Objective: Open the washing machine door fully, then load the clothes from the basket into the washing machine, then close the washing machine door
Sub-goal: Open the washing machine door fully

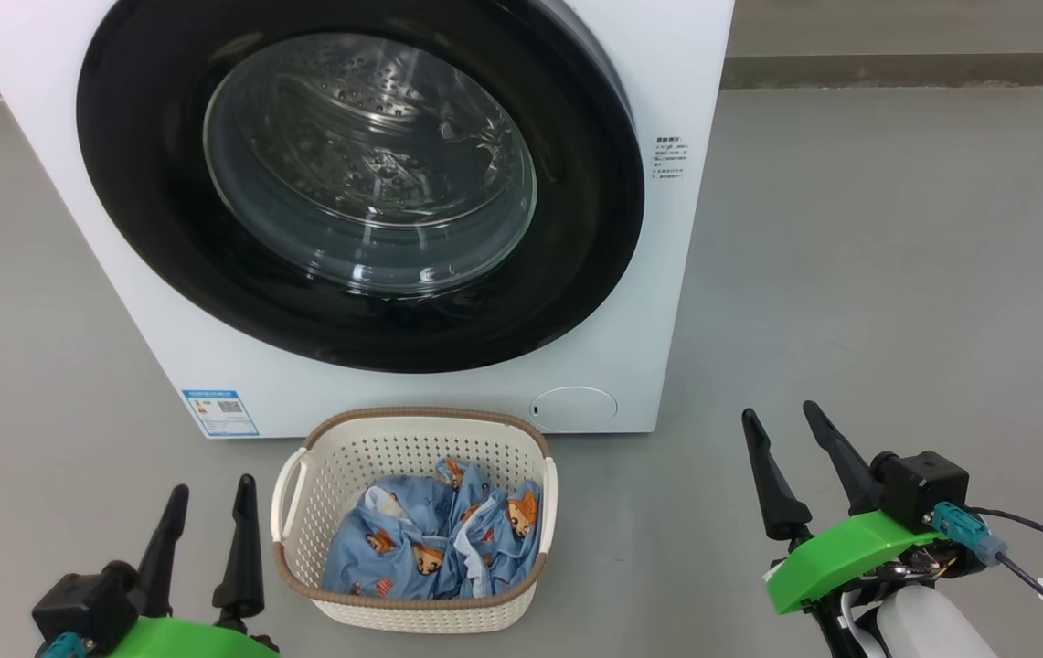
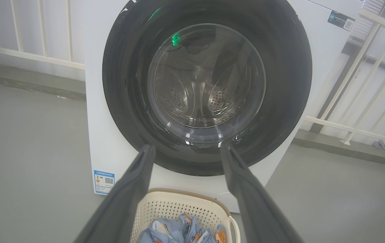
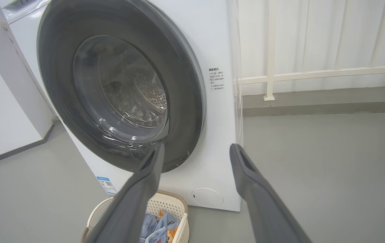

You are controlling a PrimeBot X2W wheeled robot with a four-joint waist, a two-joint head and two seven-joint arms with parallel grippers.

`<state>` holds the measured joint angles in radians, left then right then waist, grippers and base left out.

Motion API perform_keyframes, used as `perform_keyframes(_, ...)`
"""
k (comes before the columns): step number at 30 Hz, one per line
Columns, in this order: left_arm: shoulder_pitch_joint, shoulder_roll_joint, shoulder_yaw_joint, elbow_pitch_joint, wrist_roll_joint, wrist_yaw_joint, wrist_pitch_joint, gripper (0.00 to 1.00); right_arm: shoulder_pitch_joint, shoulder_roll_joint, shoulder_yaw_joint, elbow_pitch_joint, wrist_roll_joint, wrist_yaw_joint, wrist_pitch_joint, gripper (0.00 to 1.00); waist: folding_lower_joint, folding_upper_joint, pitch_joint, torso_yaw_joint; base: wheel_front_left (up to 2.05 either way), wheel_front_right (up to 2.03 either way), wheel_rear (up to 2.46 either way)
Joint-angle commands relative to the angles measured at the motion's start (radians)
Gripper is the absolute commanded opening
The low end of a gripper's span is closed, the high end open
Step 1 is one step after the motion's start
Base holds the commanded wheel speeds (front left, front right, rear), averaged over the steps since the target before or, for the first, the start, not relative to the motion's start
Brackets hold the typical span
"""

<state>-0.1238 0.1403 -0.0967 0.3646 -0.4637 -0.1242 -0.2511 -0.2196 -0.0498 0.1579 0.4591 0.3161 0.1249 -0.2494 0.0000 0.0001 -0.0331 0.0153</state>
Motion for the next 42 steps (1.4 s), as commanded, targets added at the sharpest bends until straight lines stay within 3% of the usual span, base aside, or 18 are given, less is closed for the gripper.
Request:
perform_keyframes(1,-0.043,0.022,0.032,-0.018,0.002,-0.005,-0.011,1.00,-0.047,0.000,0.022,-0.019,0.004,0.006,-0.012,1.00,0.0000,-0.0001,0.001,0.000,0.00,0.00,0.00)
perform_keyframes(24,-0.046,0.032,0.017,-0.008,-0.010,-0.006,-0.010,1.00,-0.070,0.000,-0.009,-0.006,0.001,0.006,-0.012,1.00,0.0000,-0.0001,0.033,0.000,0.00,0.00,0.00)
perform_keyframes(41,-0.082,0.052,0.014,-0.023,-0.022,-0.006,-0.011,1.00,-0.185,0.000,-0.063,0.013,-0.019,0.006,-0.012,1.00,0.0000,-0.0001,0.132,0.027,0.00,0.00,0.00)
perform_keyframes(42,-0.085,0.055,0.011,-0.025,-0.024,-0.006,-0.011,1.00,-0.193,0.000,-0.068,0.013,-0.019,0.006,-0.012,0.95,0.0000,-0.0001,0.138,0.030,0.00,0.00,0.00)
